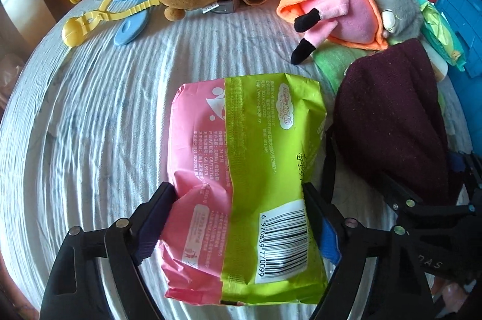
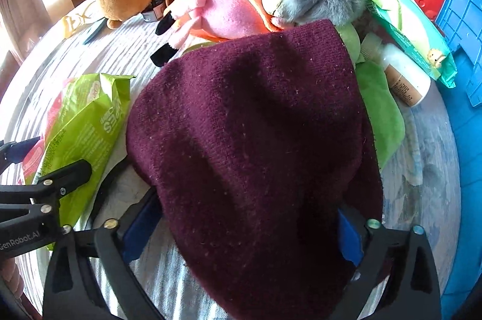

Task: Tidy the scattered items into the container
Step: 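Lift and carry the wipes pack with the left tool while the right tool carries the hat over the crate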

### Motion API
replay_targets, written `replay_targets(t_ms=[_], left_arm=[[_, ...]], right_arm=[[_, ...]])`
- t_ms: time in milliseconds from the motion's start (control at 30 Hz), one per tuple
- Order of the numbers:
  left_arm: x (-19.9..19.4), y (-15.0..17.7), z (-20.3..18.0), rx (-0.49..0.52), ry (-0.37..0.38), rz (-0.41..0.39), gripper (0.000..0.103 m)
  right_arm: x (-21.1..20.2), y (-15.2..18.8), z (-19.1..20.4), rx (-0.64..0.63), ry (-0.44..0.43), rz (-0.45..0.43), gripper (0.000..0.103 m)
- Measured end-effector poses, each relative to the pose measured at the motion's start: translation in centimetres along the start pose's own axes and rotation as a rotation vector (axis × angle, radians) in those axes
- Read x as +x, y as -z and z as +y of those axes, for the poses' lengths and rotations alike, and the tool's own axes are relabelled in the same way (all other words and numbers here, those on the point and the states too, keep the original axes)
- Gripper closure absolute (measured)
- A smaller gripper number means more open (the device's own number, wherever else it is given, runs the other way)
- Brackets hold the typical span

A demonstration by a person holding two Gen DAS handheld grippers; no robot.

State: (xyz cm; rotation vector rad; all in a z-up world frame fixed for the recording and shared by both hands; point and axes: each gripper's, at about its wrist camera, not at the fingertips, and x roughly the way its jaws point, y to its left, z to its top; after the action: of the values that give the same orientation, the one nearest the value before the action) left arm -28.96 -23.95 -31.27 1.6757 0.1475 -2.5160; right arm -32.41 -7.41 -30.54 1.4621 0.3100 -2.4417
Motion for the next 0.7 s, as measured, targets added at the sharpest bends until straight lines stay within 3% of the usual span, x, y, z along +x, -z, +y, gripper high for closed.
replay_targets(t_ms=[100, 200, 700], left_arm=[[-0.8, 0.2, -0.3, -0.002, 0.000, -0.001, 0.033], [-2.0, 0.3, -0.5, -0.001, 0.007, -0.014, 0.035], [-9.8, -2.2, -2.9, 0.027, 0.009, -0.215, 0.035]], right_arm=[[-0.8, -0.2, 0.0, -0.003, 0.013, -0.018, 0.056], [-1.7, -0.3, 0.0, -0.007, 0.026, -0.037, 0.065], [-9.6, -1.5, -1.9, 0.012, 0.035, -0.196, 0.070]])
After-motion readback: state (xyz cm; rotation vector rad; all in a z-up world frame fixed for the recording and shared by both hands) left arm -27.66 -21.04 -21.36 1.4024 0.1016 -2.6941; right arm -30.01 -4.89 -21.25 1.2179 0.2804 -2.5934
